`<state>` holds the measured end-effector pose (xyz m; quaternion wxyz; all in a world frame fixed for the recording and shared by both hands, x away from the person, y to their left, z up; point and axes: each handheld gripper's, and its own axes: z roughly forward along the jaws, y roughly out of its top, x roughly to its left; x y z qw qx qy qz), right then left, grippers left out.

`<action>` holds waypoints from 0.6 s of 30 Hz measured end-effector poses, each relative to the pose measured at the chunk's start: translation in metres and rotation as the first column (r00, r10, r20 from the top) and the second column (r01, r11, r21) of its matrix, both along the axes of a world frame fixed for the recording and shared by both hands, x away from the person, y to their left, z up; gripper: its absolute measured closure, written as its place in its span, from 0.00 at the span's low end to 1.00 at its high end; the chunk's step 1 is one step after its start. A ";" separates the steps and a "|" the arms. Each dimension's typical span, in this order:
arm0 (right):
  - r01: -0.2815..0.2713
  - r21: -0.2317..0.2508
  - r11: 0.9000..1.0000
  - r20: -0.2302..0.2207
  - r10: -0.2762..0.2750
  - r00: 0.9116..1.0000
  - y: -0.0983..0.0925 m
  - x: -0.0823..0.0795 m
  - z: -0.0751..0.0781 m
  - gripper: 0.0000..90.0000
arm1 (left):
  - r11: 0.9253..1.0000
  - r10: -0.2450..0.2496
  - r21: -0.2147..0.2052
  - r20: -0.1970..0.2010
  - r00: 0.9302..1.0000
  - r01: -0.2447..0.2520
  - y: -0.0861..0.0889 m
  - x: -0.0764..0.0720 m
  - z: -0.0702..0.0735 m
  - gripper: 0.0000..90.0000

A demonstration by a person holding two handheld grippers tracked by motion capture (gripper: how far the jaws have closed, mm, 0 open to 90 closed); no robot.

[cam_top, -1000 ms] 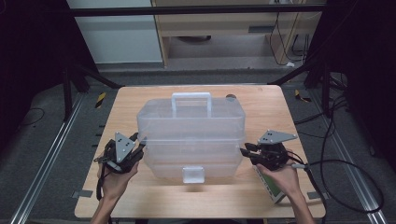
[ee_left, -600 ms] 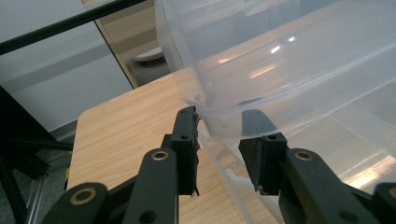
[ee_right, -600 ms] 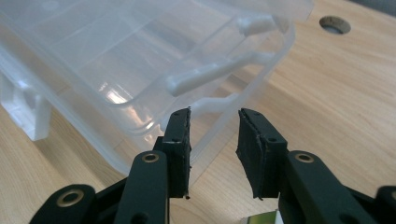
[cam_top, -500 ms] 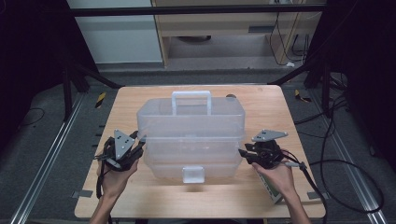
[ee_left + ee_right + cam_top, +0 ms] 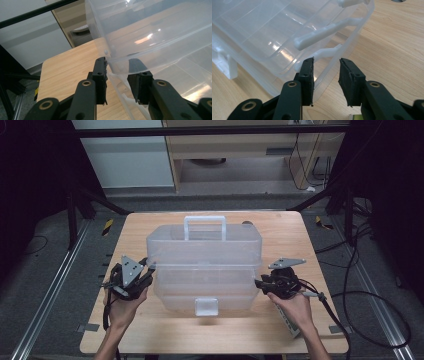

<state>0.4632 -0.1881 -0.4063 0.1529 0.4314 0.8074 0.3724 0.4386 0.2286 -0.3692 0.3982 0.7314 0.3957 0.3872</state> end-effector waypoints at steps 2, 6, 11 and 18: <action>0.011 0.012 1.000 -0.015 -0.011 1.000 0.001 0.001 0.000 0.73 | 1.000 0.002 0.001 -0.001 1.000 -0.002 0.000 0.000 0.001 0.75; 0.019 0.021 1.000 -0.022 -0.019 1.000 0.001 0.002 -0.001 0.75 | 1.000 0.001 0.001 -0.001 1.000 -0.001 0.000 0.001 0.002 0.76; 0.032 0.027 0.999 -0.030 -0.032 0.999 0.002 0.003 -0.002 0.75 | 1.000 0.002 -0.007 0.003 1.000 -0.002 0.000 0.003 0.004 0.76; 0.024 0.034 0.999 -0.023 -0.023 0.999 0.004 0.002 -0.003 0.82 | 1.000 0.007 -0.016 0.007 1.000 -0.007 0.000 0.007 0.007 0.77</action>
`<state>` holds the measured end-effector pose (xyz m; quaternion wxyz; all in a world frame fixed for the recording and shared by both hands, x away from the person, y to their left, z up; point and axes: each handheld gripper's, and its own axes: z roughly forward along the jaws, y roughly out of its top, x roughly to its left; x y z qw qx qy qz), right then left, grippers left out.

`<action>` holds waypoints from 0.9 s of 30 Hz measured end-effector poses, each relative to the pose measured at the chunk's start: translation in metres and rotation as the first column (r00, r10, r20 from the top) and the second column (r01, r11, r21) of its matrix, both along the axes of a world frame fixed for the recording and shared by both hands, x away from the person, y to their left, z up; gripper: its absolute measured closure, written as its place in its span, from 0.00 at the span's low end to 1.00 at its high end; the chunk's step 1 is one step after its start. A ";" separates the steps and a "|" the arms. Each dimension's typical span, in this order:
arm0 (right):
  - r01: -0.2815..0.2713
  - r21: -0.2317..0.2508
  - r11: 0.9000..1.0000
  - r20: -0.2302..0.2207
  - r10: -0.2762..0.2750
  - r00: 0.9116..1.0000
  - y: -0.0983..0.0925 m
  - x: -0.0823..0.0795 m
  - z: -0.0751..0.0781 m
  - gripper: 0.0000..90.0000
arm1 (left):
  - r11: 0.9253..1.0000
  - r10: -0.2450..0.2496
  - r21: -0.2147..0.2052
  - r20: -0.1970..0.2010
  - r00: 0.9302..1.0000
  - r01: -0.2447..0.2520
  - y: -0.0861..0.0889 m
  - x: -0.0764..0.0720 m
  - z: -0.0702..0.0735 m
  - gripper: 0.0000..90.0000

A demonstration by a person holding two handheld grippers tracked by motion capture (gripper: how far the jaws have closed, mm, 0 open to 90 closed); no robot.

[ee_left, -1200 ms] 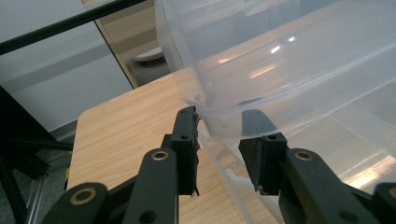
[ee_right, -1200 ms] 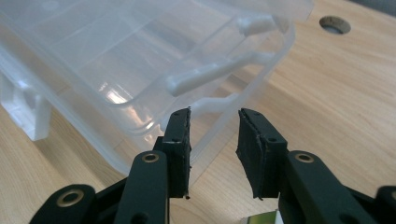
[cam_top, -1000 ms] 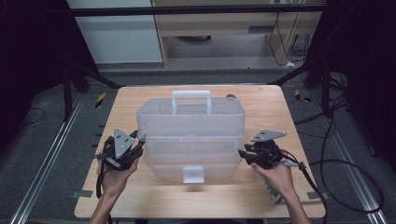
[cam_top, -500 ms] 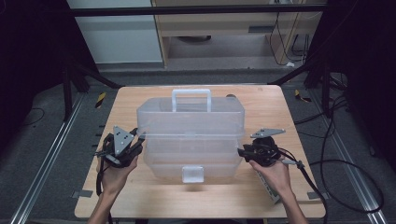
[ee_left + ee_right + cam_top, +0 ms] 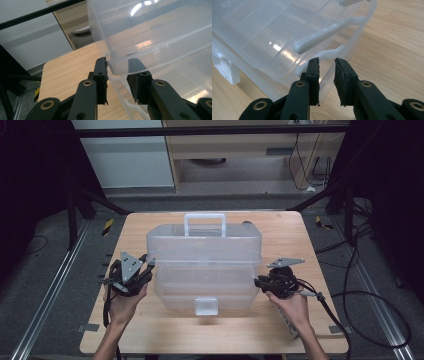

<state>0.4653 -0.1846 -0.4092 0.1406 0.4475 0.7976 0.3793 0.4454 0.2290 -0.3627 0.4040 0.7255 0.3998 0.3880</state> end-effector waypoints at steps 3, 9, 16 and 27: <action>0.003 0.000 1.000 -0.001 -0.003 1.000 0.001 -0.001 0.000 0.82 | 1.000 -0.001 -0.007 0.002 1.000 0.001 0.001 0.002 0.002 0.77; 0.000 0.001 1.000 0.001 0.000 1.000 0.001 -0.001 0.000 0.82 | 1.000 0.002 -0.021 0.006 1.000 -0.002 0.001 0.007 0.004 0.77; -0.006 -0.002 1.000 0.006 0.006 1.000 0.001 -0.001 0.000 0.82 | 0.999 0.002 -0.039 0.006 1.000 -0.002 0.003 0.011 0.006 0.78; -0.009 -0.004 1.000 0.010 0.009 1.000 0.001 -0.001 -0.001 0.82 | 0.998 -0.012 -0.054 0.004 1.000 0.012 0.005 0.016 0.010 0.77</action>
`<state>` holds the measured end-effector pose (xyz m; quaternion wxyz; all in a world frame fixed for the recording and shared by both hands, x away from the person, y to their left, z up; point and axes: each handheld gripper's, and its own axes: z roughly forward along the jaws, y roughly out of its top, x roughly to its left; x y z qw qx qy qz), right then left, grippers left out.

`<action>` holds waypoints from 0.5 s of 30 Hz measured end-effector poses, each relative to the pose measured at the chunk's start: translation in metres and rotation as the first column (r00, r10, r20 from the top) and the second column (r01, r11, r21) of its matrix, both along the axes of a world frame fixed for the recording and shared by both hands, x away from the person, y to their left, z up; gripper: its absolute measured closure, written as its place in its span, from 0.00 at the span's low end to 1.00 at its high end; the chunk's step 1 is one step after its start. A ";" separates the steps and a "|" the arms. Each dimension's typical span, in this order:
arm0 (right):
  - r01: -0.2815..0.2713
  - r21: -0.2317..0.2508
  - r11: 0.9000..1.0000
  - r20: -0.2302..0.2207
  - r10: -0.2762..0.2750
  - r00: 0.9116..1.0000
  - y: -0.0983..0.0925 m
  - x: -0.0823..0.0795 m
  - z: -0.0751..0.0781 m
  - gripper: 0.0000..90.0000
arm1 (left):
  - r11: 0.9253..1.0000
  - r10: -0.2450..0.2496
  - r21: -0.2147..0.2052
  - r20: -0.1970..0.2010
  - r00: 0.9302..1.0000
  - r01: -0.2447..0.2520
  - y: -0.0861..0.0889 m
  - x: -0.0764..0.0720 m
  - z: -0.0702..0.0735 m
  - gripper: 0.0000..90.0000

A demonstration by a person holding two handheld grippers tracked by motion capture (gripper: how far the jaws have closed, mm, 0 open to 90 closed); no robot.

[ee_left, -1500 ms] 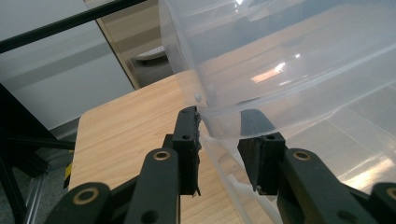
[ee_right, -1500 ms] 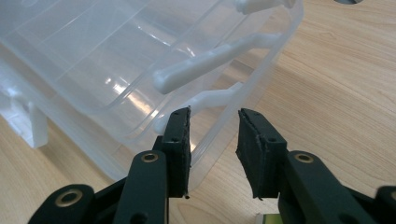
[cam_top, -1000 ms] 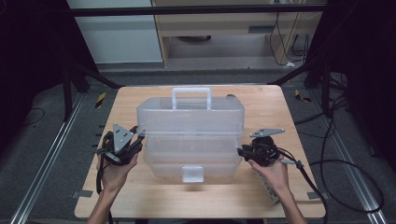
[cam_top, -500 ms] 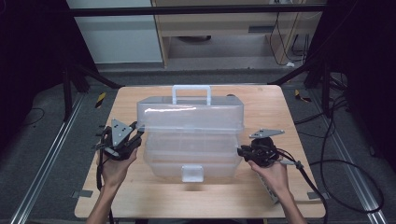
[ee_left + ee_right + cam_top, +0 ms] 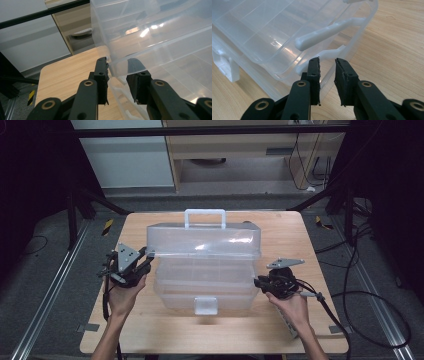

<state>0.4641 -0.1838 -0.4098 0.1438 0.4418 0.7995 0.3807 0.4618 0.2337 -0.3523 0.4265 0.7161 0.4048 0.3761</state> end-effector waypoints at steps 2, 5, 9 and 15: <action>0.000 -0.001 1.000 0.002 0.000 1.000 0.000 0.000 0.000 0.82 | 1.000 -0.005 -0.004 0.000 1.000 0.005 0.001 0.001 0.001 0.77; -0.001 -0.002 1.000 0.005 0.001 1.000 0.000 0.000 0.000 0.82 | 1.000 -0.006 -0.011 -0.001 1.000 0.006 0.001 0.003 0.002 0.77; -0.002 -0.002 1.000 0.007 0.002 1.000 0.000 0.000 0.000 0.82 | 1.000 -0.013 -0.014 0.001 1.000 0.013 0.002 0.005 0.004 0.77; 0.004 0.001 1.000 0.004 -0.004 1.000 0.000 0.000 0.000 0.82 | 0.999 -0.026 0.022 0.009 1.000 0.026 0.002 0.003 0.002 0.77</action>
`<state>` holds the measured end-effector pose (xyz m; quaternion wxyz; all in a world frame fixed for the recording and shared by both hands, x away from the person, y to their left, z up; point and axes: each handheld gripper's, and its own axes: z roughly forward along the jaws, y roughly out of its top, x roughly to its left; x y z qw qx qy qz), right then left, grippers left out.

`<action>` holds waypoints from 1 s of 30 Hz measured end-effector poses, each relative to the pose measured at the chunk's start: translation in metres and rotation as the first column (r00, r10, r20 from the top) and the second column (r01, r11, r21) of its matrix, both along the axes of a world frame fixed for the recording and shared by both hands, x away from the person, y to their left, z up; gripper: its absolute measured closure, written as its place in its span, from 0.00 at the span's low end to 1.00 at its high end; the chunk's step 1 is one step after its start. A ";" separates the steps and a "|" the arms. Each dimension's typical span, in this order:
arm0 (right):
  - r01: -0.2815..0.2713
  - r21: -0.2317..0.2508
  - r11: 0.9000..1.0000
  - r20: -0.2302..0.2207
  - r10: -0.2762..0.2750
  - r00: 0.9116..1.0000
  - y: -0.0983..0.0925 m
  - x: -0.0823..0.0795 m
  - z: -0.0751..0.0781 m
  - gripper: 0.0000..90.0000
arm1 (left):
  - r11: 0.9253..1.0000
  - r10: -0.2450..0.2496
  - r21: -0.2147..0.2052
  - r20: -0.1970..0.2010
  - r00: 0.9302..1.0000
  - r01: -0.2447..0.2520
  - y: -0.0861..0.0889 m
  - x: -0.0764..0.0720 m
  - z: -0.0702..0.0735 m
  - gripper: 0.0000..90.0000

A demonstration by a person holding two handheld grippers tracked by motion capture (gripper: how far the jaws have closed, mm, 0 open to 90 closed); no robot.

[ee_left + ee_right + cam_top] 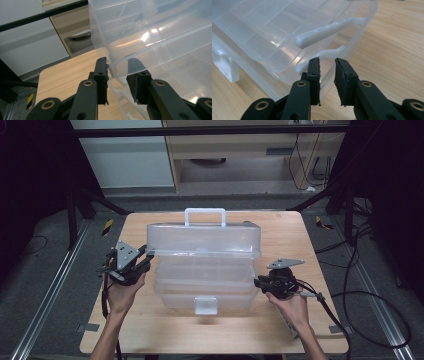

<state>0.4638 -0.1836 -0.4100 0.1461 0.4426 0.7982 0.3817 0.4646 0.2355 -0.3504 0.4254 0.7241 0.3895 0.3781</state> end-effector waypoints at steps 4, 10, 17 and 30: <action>0.001 0.004 1.000 -0.004 -0.001 1.000 0.000 0.000 0.000 0.82 | 1.000 -0.006 -0.007 -0.002 1.000 0.006 0.003 -0.001 -0.004 0.82; 0.001 0.004 1.000 -0.004 -0.001 1.000 0.000 0.000 0.000 0.82 | 1.000 -0.007 0.012 0.005 1.000 0.006 0.005 0.000 -0.006 0.86; 0.002 0.006 1.000 0.005 -0.002 1.000 -0.001 0.000 0.002 0.79 | 0.999 0.008 0.032 0.016 1.000 -0.008 0.003 0.001 -0.006 0.88; 0.005 0.024 1.000 -0.024 -0.004 1.000 0.000 0.001 0.001 0.83 | 1.000 0.017 0.017 -0.006 1.000 -0.017 0.004 0.004 -0.003 0.89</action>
